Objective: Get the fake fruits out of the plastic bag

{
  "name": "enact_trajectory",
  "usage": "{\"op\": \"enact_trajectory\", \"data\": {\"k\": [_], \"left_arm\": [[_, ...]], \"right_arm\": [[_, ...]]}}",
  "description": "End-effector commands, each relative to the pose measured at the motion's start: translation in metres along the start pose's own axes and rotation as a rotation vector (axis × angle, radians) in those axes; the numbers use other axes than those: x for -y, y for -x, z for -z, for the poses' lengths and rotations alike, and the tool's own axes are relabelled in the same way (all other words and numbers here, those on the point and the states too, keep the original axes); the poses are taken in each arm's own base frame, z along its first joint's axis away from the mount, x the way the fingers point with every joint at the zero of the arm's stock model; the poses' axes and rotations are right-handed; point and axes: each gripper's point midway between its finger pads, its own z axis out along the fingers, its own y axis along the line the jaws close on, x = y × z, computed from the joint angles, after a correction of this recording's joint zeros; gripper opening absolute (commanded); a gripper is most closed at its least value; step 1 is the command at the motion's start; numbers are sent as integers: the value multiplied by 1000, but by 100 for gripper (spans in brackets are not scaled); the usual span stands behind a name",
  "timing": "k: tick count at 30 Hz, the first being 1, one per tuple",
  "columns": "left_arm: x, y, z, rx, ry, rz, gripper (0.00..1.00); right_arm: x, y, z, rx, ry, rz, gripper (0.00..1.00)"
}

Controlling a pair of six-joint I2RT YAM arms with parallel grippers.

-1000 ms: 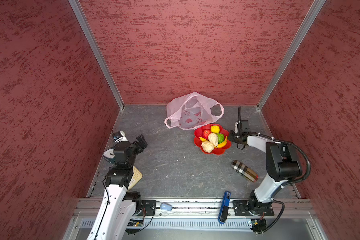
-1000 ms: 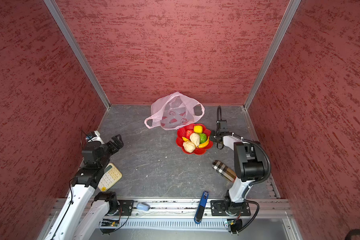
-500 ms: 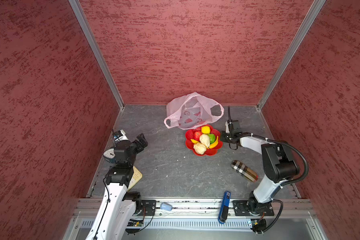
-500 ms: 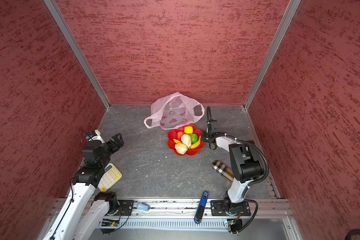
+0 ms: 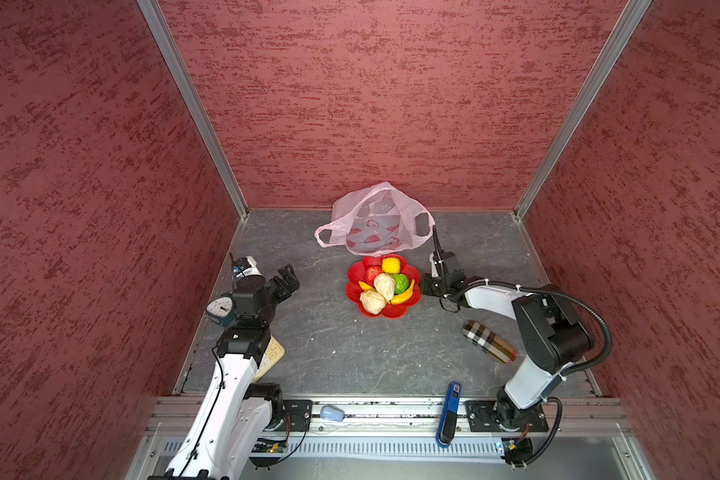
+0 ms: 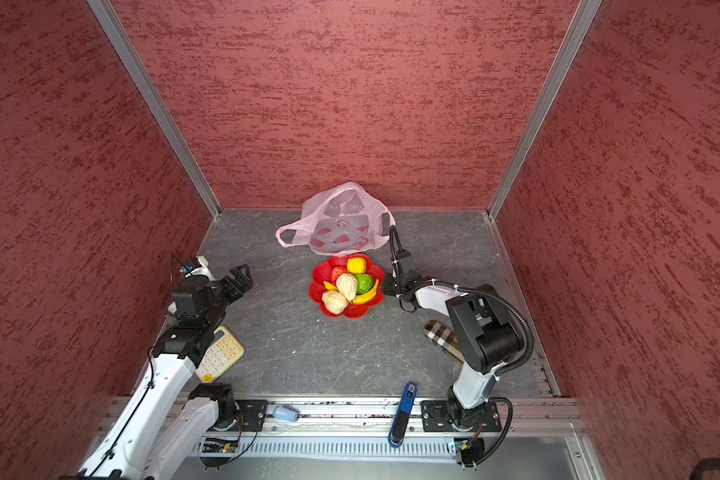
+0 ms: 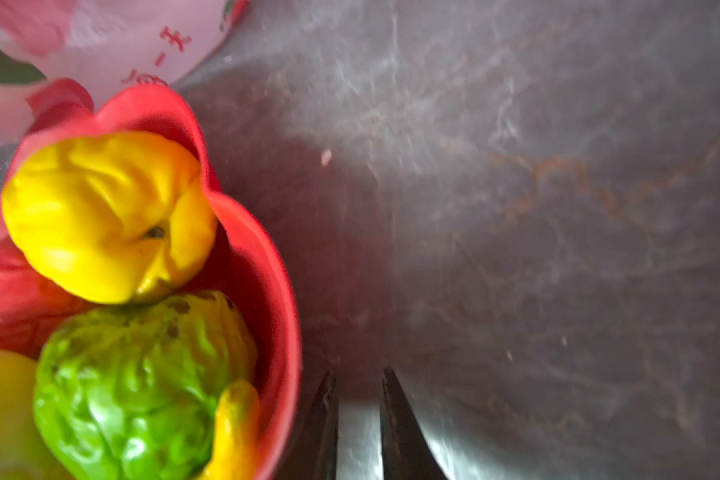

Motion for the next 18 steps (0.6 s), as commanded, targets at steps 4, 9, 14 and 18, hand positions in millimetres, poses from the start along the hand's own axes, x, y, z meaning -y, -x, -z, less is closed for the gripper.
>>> {"op": "enact_trajectory", "data": {"k": [4, 9, 14, 18], "left_arm": [[-3, 4, -14, 29, 11, -27, 99], [-2, 6, -33, 28, 10, -82, 99], [-6, 1, -55, 15, 24, -152, 99], [-13, 4, -63, 68, 53, -202, 99]], "right_arm": [[4, 35, 39, 161, -23, -36, 31], [29, 63, 82, 299, -47, -59, 59], [71, 87, 119, 442, -139, -57, 99], [102, 102, 143, 550, -226, -58, 99]]}}
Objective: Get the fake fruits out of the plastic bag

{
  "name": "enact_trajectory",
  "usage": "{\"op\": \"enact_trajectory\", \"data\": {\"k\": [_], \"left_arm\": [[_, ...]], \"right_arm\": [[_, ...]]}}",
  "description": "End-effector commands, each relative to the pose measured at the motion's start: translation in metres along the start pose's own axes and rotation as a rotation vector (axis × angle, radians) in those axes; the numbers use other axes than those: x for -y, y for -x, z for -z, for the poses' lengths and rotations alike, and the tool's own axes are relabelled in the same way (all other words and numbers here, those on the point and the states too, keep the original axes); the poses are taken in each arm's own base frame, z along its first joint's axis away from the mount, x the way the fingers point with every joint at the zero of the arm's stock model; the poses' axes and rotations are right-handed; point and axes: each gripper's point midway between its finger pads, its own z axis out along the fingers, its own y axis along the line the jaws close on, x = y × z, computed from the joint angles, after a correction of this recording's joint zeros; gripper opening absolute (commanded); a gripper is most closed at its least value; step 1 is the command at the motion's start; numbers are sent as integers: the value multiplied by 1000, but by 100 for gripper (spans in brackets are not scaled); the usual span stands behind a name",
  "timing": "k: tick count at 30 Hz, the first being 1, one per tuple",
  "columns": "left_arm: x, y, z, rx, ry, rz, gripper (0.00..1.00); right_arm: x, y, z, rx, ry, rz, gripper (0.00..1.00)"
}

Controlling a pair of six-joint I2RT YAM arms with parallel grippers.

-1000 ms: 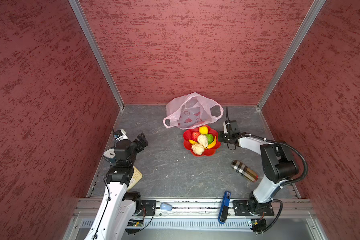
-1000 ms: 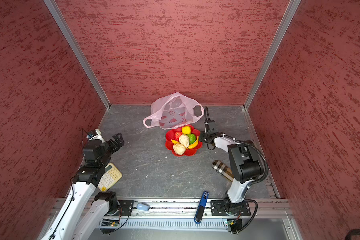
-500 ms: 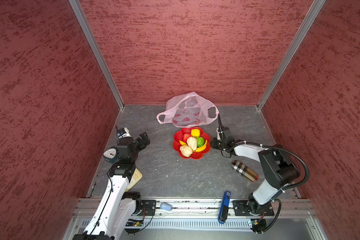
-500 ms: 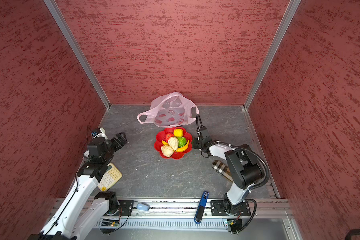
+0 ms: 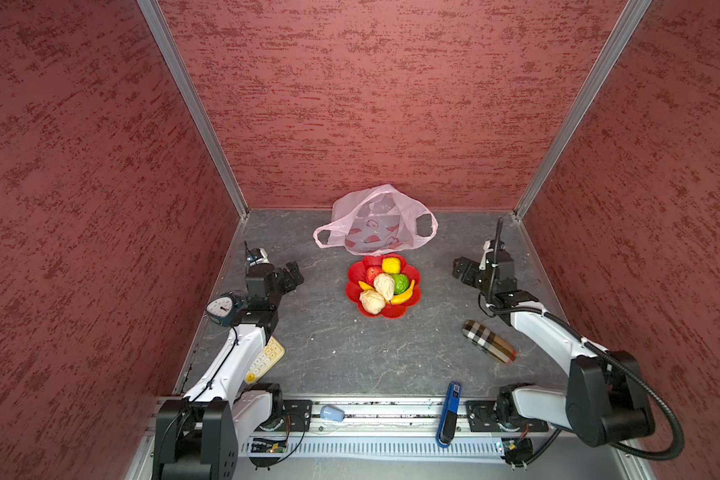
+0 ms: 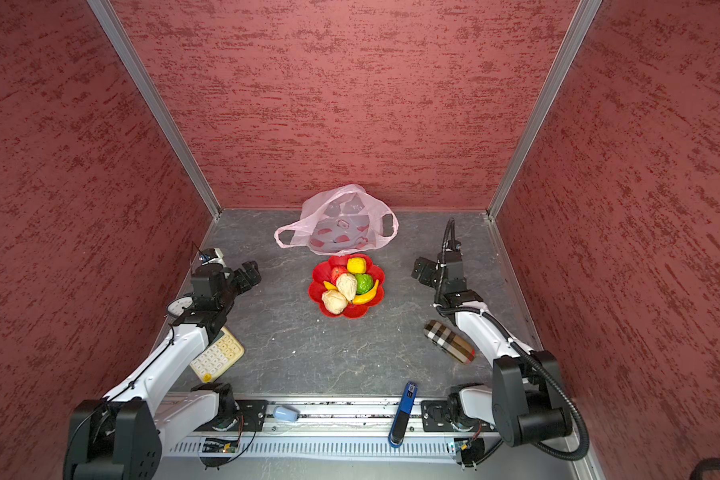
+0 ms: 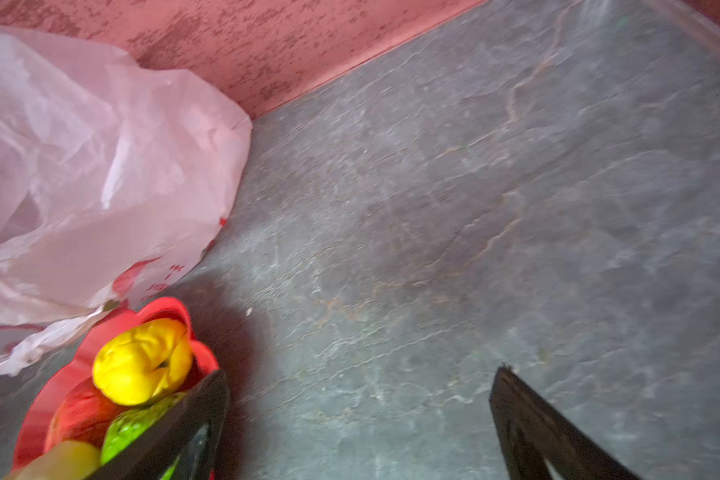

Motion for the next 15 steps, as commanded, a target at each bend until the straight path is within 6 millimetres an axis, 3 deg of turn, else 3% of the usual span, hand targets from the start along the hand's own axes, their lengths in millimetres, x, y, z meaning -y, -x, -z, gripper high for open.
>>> {"op": "enact_trajectory", "data": {"k": [1, 7, 15], "left_arm": [[-4, 18, -3, 114, 17, -69, 100], [-16, 15, -11, 162, 69, -171, 100], [-27, 1, -29, 180, 90, -231, 99]], "right_arm": [[26, 29, 10, 148, -87, 38, 99], [50, 52, 35, 384, -164, 115, 99], [73, 43, 38, 443, -267, 198, 99]]}}
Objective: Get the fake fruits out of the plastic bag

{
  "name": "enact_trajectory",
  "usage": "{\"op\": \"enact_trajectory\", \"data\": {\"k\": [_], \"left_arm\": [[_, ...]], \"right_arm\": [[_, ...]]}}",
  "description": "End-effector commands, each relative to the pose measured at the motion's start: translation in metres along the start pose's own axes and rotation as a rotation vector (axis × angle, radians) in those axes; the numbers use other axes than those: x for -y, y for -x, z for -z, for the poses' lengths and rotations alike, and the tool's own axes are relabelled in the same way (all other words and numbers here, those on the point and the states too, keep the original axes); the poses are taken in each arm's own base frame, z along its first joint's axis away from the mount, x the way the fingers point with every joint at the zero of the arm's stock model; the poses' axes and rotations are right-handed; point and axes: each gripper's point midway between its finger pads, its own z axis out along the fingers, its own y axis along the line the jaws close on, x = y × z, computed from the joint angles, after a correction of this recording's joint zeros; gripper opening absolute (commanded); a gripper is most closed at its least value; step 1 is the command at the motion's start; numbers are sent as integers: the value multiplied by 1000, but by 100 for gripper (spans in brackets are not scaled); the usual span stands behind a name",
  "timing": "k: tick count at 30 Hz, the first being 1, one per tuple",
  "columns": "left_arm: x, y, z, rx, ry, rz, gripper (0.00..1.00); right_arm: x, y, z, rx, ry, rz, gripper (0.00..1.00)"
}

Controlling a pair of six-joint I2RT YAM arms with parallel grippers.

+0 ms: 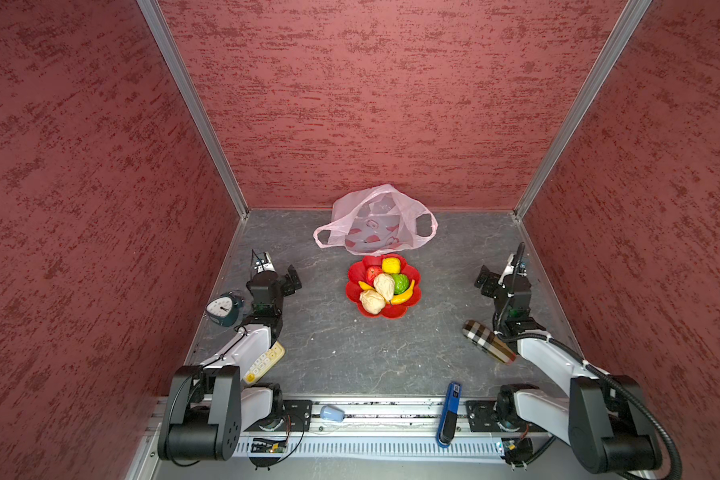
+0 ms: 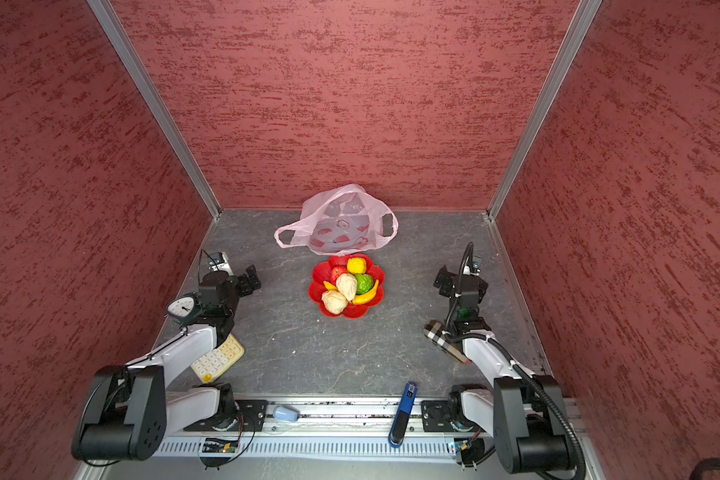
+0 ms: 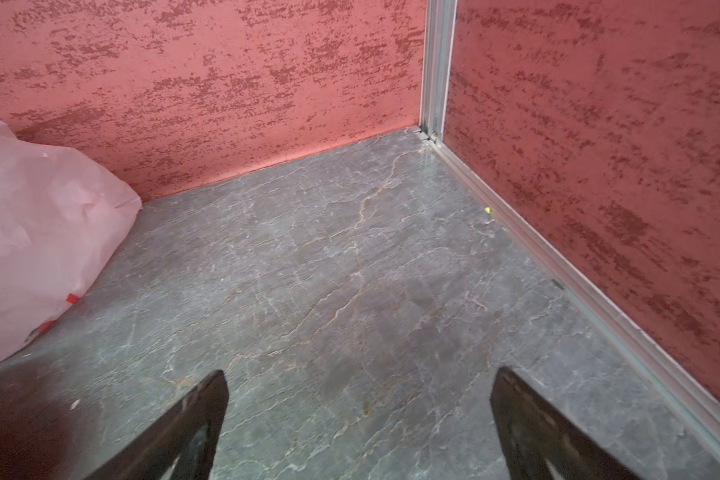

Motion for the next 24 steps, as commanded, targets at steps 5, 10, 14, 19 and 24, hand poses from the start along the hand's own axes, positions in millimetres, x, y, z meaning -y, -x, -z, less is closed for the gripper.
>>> {"op": "enact_trajectory", "data": {"k": [5, 10, 14, 19, 24], "left_arm": [[6, 9, -16, 74, -38, -35, 99], [8, 13, -21, 108, -53, -53, 99], [10, 9, -28, 112, -68, -44, 100], [16, 4, -35, 102, -93, -64, 99], [18, -2, -33, 105, -119, -65, 99]], "right_arm": [[11, 15, -5, 131, -52, 15, 99], [11, 6, -15, 125, -56, 23, 99], [8, 7, -20, 141, -42, 33, 99], [9, 14, -24, 187, -39, 30, 99], [9, 13, -26, 211, -38, 27, 99]]}}
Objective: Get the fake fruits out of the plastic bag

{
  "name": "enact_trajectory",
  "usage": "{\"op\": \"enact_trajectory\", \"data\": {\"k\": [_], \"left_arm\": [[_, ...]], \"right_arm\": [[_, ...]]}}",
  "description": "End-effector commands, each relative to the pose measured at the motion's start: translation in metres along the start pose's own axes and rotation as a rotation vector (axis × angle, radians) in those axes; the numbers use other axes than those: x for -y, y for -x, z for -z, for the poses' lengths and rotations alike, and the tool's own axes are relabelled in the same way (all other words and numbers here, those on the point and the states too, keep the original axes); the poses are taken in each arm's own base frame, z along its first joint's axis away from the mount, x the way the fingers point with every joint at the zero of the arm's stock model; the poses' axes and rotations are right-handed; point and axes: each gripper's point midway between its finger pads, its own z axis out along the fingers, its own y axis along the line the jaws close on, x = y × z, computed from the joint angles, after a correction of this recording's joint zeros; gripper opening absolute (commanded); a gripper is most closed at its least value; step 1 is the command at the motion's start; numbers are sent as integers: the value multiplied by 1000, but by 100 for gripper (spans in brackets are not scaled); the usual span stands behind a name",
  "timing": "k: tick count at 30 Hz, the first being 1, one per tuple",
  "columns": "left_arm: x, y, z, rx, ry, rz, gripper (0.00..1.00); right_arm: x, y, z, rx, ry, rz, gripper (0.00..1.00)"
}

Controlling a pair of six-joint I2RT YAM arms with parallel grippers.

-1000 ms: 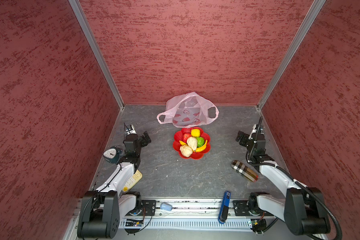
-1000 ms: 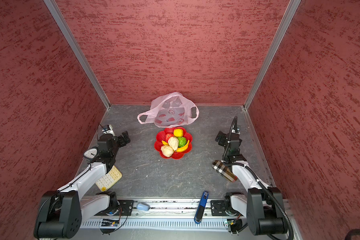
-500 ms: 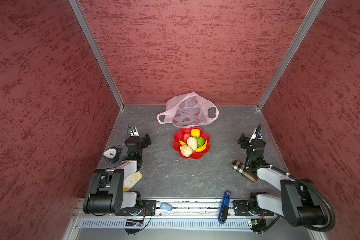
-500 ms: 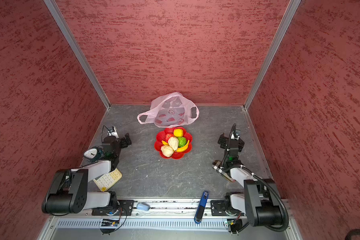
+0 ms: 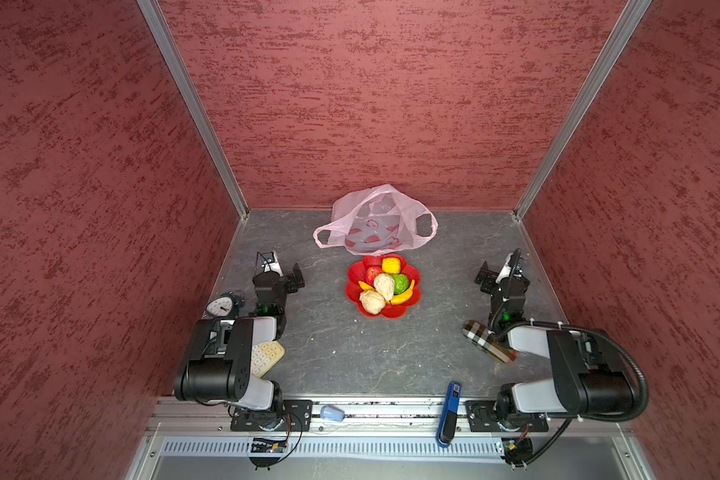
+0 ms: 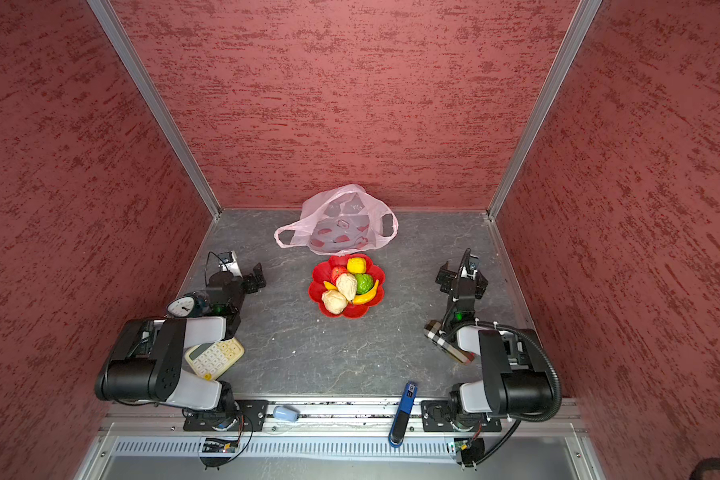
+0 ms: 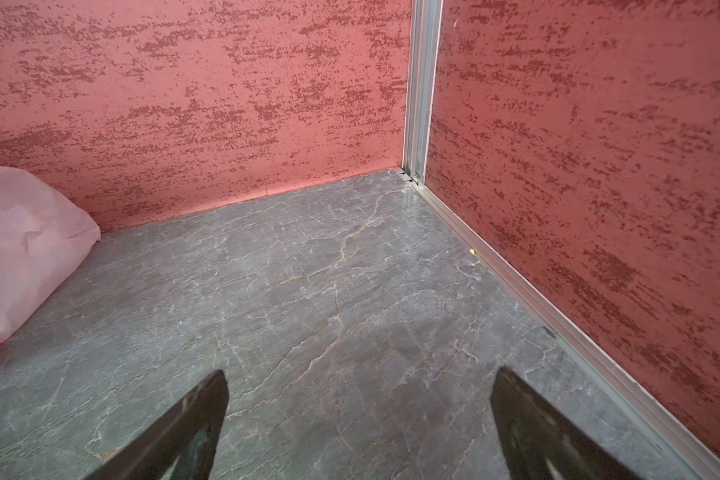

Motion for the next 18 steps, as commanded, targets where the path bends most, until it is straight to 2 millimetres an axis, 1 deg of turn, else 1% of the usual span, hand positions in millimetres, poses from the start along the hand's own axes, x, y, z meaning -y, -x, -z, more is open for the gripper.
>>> {"op": "enact_trajectory", "data": {"k": [1, 2, 11, 18], "left_arm": [[5, 5, -1, 53, -40, -17, 99], [7, 1, 1, 60, -53, -22, 99], [7, 3, 1, 68, -59, -25, 99], [8, 2, 0, 61, -62, -29, 99]], "right_arm": [[2, 10, -1, 69, -1, -2, 99], [1, 8, -2, 69, 5, 1, 99], [1, 11, 11, 115, 34, -10, 99], [1, 11, 17, 133, 49, -13, 99]]}}
